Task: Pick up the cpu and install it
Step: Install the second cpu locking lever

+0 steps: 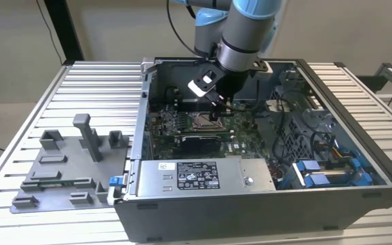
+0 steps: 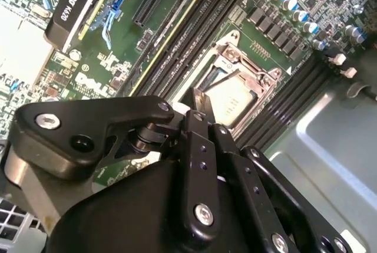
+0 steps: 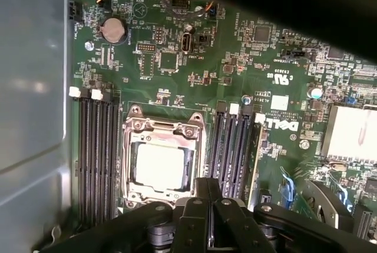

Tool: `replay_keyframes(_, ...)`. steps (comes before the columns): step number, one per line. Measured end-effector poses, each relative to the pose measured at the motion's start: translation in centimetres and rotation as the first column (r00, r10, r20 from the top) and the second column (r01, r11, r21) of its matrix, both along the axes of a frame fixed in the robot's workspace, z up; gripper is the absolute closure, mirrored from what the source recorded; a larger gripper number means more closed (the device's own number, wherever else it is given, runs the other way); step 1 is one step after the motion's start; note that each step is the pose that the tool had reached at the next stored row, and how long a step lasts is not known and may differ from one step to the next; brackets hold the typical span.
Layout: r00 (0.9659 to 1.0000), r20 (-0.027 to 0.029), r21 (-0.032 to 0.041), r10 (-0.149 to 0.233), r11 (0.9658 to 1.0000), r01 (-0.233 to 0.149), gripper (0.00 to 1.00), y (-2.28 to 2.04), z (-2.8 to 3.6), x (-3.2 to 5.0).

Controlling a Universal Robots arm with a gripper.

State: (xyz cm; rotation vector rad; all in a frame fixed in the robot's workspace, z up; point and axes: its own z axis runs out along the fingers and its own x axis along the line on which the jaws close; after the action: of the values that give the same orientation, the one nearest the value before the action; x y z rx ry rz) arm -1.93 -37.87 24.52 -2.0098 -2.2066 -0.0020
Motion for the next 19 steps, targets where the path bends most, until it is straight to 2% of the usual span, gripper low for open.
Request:
replay_keyframes(2, 1.0000, 0.0000, 0.0001, 0.000, 1.0000, 0.000, 1.00, 0.06, 0.47, 0.00)
replay_keyframes(4, 1.0000, 0.0008, -0.0002, 0.000, 1.0000, 0.000, 1.00, 0.23, 0.66, -0.04)
replay_keyframes(7, 1.0000, 0.0067, -0.0031, 0.000, 1.0000, 0.000, 1.00, 0.68, 0.90, -0.10)
replay_keyframes(10, 0.9999, 0.0102, -0.0031, -0.001, 1.0000, 0.001, 1.00, 0.89, 1.02, -0.22)
replay_keyframes(19, 0.9999, 0.0106, -0.0029, -0.001, 1.0000, 0.001, 1.00, 1.08, 1.09, -0.96)
